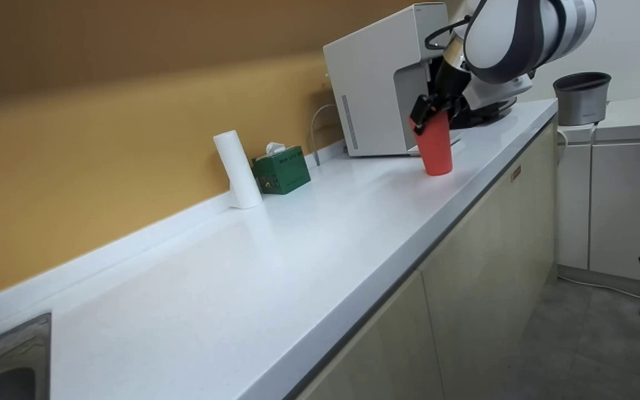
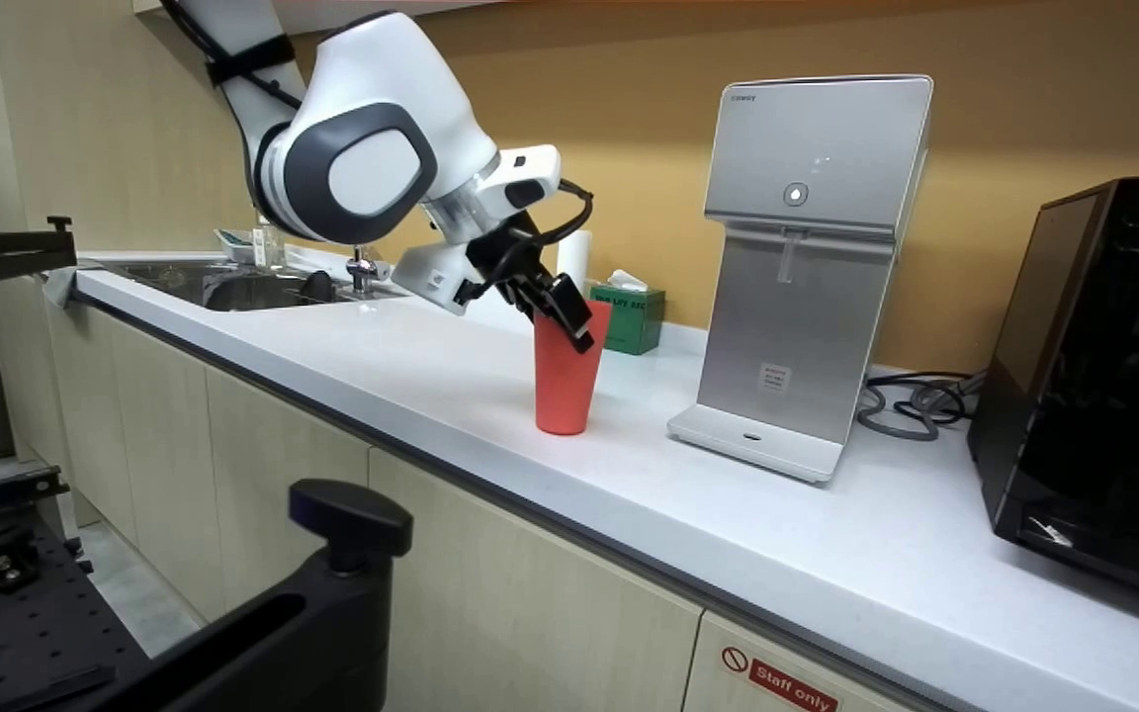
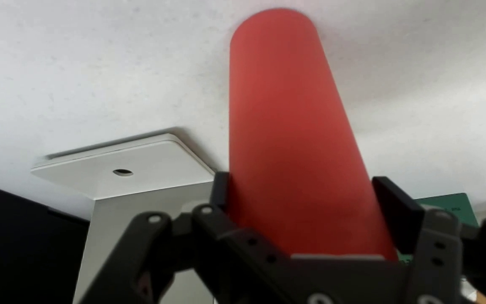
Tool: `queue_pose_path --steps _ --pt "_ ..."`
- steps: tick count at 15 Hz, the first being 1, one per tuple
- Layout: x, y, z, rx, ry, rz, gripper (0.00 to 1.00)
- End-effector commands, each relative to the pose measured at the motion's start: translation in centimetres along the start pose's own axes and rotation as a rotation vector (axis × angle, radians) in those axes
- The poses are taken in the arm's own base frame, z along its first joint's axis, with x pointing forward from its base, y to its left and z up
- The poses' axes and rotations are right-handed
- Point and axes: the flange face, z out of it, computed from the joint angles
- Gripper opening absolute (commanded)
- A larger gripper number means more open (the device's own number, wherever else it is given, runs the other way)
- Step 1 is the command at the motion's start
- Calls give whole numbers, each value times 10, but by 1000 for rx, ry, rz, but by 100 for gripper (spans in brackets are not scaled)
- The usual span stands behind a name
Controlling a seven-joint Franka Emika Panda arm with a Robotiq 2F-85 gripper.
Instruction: Place the cup under the dispenser
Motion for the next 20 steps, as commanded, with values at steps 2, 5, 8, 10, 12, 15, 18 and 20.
queue_pose_path --steps 2,5,8,10,12,15,18,20 --pt "14 12 -3 -28 29 -6 55" --pt "27 25 -27 -58 84 29 49" --pt "44 37 -53 -81 147 77 48" --pt "50 41 -64 -85 174 118 48" --pt "51 40 -68 -78 181 149 48" --pt "43 42 -64 -80 162 166 48" --pt "30 47 -53 -91 123 164 48" --pt "30 45 -53 -90 120 136 73"
